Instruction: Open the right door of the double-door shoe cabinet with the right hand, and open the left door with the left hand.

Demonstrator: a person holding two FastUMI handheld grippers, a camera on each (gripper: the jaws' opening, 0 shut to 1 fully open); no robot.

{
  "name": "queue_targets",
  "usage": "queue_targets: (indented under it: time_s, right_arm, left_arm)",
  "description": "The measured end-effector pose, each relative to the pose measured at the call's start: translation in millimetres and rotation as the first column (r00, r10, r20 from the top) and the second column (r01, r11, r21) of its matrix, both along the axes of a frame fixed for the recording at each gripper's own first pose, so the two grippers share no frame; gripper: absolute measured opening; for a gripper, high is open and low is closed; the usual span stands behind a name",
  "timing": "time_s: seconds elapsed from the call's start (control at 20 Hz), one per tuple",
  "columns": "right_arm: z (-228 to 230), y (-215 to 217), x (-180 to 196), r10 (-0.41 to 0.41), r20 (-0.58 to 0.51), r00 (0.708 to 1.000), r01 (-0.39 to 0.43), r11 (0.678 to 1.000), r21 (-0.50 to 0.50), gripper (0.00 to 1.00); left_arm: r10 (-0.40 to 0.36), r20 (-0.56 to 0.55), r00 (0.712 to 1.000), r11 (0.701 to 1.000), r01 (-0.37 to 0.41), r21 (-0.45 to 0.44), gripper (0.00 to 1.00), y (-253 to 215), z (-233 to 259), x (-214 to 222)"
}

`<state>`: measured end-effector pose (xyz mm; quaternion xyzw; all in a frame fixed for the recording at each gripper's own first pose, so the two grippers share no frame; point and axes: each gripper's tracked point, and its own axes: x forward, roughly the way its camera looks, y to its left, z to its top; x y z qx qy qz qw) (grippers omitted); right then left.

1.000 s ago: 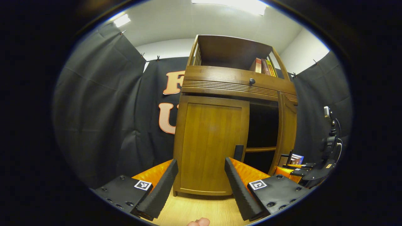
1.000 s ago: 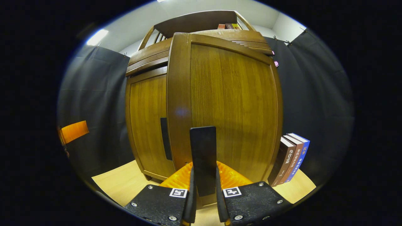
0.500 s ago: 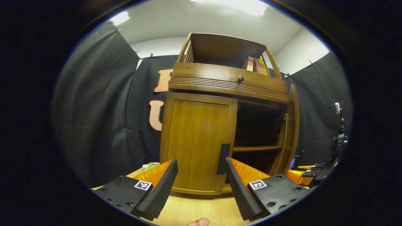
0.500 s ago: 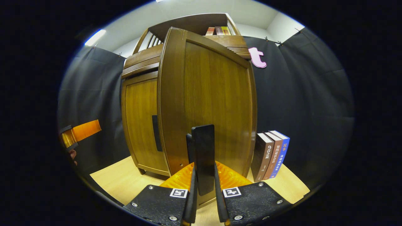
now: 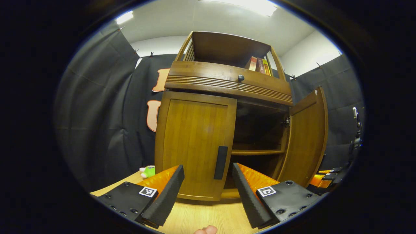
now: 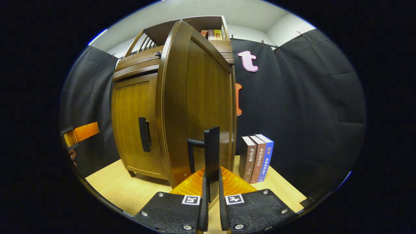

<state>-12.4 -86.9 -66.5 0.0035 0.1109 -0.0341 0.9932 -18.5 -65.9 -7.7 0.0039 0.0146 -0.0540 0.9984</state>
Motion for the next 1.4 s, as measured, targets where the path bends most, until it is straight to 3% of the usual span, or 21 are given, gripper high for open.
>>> queue_targets:
  time_s: [0.1, 0.15, 0.2, 0.25, 0.4, 0.5, 0.55, 0.6, 0.85, 0.9, 0.95, 1.05, 1.15, 1.3, 1.4]
  right_arm:
    - [-0.1, -17.4, -3.3, -0.028, -0.003, 1.000, 0.028, 0.999, -0.023, 0.10]
    - [0.6, -26.5, -4.6, -0.041, -0.003, 0.999, 0.041, 0.999, -0.035, 0.19]
    - [0.7, -36.4, -6.2, -0.052, -0.002, 0.999, 0.052, 0.998, -0.043, 0.17]
    - [0.4, -47.4, -7.6, -0.062, -0.001, 0.998, 0.061, 0.997, -0.039, 0.05]
    - [1.2, -62.0, -15.6, -0.048, 0.003, 0.999, 0.047, 0.998, 0.048, 0.02]
    - [3.9, -69.1, -14.6, -0.018, 0.016, 1.000, 0.017, 0.998, 0.056, 0.02]
    - [3.5, -74.0, -15.8, 0.003, 0.017, 1.000, -0.004, 0.998, 0.055, 0.12]
    - [3.0, -78.3, -15.4, 0.028, 0.016, 0.999, -0.028, 0.999, 0.045, 0.02]
    - [2.2, -96.6, -12.4, 0.131, 0.022, 0.991, -0.131, 0.991, 0.012, 0.03]
    - [1.5, -100.3, -11.4, 0.144, 0.023, 0.989, -0.145, 0.989, 0.020, 0.08]
    - [1.6, -105.4, -10.8, 0.157, 0.029, 0.987, -0.157, 0.987, 0.029, 0.04]
    - [-0.1, -113.1, -10.0, 0.165, 0.040, 0.985, -0.168, 0.983, 0.074, 0.04]
    - [-0.2, -117.0, -11.7, 0.155, 0.054, 0.986, -0.160, 0.980, 0.121, 0.04]
    - [-8.1, -127.5, -28.5, 0.112, 0.035, 0.993, -0.114, 0.991, 0.070, 0.05]
    - [-7.2, -126.8, -46.7, 0.079, 0.031, 0.996, -0.081, 0.993, 0.089, 0.05]
  left_arm:
    - [-0.011, -0.006, 1.000, 1.000, 0.011, 0.000, 0.94, -6.5, -3.2, 0.1]
    - [-0.016, -0.007, 1.000, 1.000, 0.016, 0.002, 0.94, -9.0, -3.2, -0.6]
    - [-0.021, -0.008, 1.000, 1.000, 0.022, 0.003, 0.94, -11.9, -3.3, 0.0]
    - [-0.026, -0.011, 1.000, 1.000, 0.027, 0.006, 0.94, -14.4, -5.3, -0.8]
    - [-0.040, -0.019, 0.999, 0.999, 0.040, 0.010, 0.94, -22.5, -7.9, -3.4]
    - [-0.040, -0.019, 0.999, 0.999, 0.041, 0.013, 0.94, -25.4, -11.1, -6.4]
    - [-0.039, -0.019, 0.999, 0.999, 0.039, 0.017, 0.94, -24.9, -11.3, -7.5]
    - [-0.037, -0.018, 0.999, 0.999, 0.037, 0.019, 0.94, -23.6, -11.9, -8.2]
    - [-0.019, -0.018, 1.000, 1.000, 0.019, 0.003, 0.94, -20.9, -10.4, -9.6]
    - [-0.021, -0.018, 1.000, 1.000, 0.021, -0.001, 0.94, -22.1, -9.5, -9.7]
    - [-0.022, -0.019, 1.000, 1.000, 0.022, 0.000, 0.94, -22.0, -9.8, -9.9]
    - [-0.023, -0.020, 1.000, 1.000, 0.023, 0.006, 0.94, -22.2, -11.2, -10.8]
    - [-0.027, -0.023, 0.999, 1.000, 0.027, 0.008, 0.94, -23.3, -13.9, -12.4]
    - [-0.029, -0.024, 0.999, 1.000, 0.029, 0.008, 0.96, -25.5, -16.0, -11.4]
    - [-0.040, -0.031, 0.999, 0.999, 0.040, -0.002, 0.97, -29.3, -18.8, -8.6]
